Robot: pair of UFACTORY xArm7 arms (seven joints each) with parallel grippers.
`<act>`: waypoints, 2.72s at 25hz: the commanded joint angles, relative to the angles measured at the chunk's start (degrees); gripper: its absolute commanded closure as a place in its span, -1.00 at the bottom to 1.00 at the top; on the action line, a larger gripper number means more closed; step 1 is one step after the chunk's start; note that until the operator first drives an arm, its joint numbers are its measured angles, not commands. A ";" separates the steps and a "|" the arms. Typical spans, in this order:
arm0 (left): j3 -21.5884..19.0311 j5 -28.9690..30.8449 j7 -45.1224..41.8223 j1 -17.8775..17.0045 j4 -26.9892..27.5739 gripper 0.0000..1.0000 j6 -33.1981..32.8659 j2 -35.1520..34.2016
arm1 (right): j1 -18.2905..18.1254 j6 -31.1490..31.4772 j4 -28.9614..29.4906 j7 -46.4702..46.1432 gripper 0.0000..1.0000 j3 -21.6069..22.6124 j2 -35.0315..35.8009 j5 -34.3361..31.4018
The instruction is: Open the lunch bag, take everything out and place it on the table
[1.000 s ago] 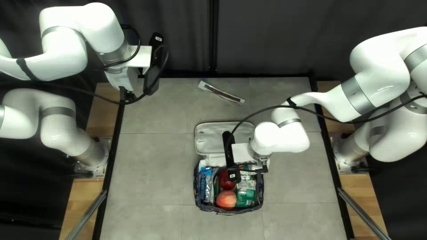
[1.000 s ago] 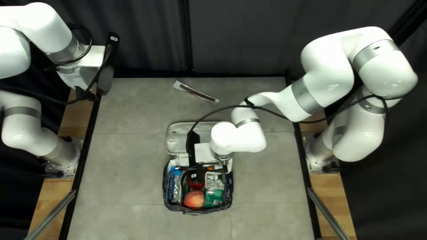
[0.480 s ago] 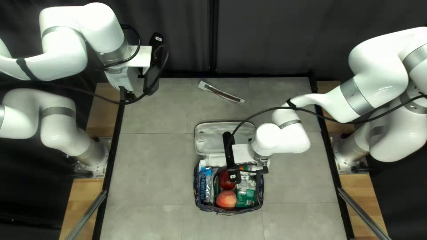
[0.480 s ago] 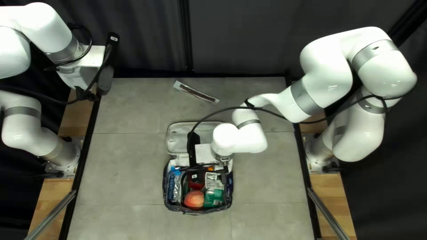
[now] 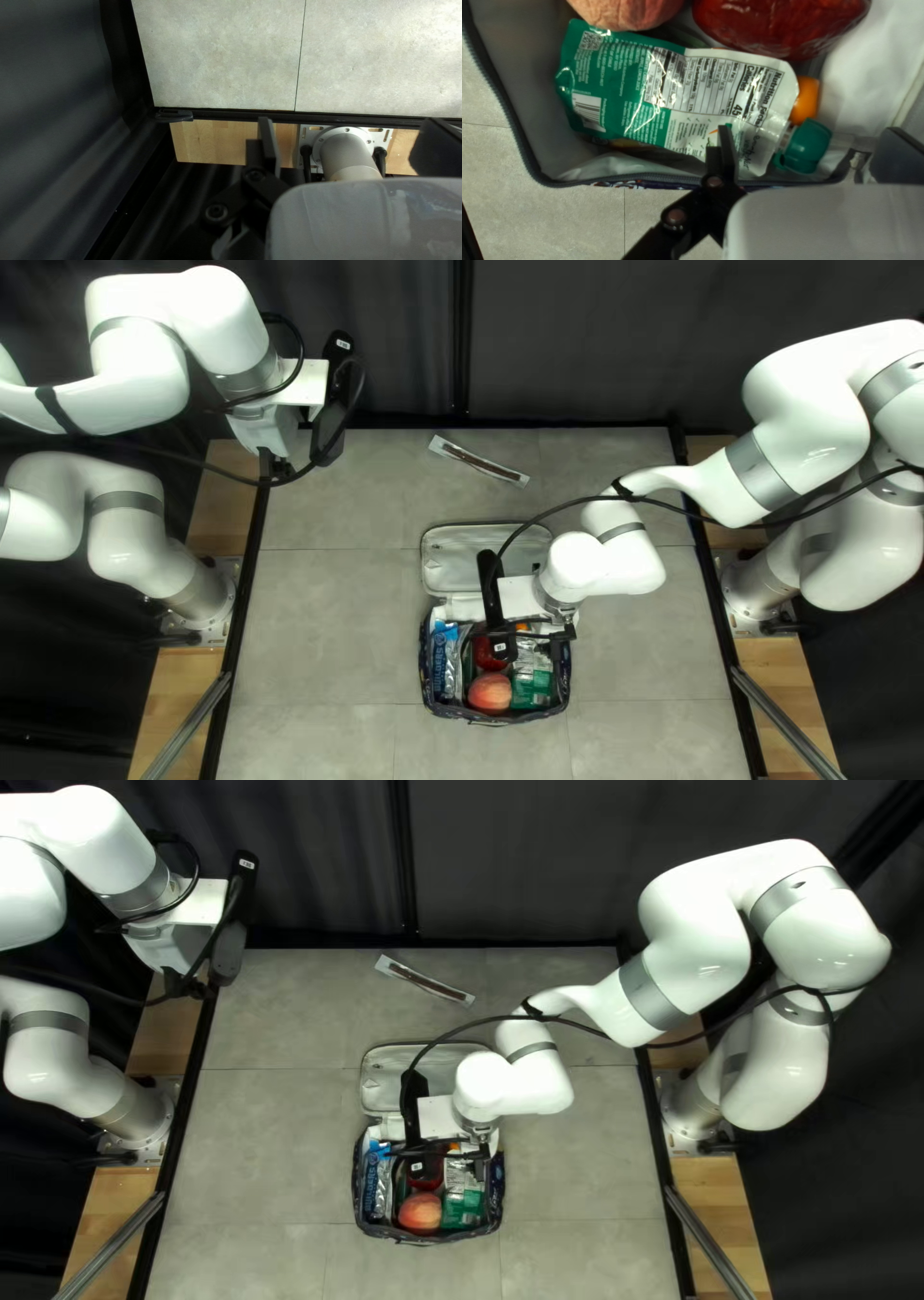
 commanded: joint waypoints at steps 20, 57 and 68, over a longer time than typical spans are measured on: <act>0.00 0.00 0.00 0.00 0.00 -1.00 0.00 0.00 | 4.73 30.11 21.80 8.79 -0.95 4.23 -2.13 -7.42; 0.00 0.00 0.00 0.00 0.00 -1.00 0.00 0.00 | -0.44 5.98 5.31 1.78 -1.00 2.07 -0.16 -2.45; 0.00 0.00 0.00 0.00 0.00 -1.00 0.00 0.00 | -2.43 0.65 0.81 -0.24 -0.30 0.92 0.45 -1.24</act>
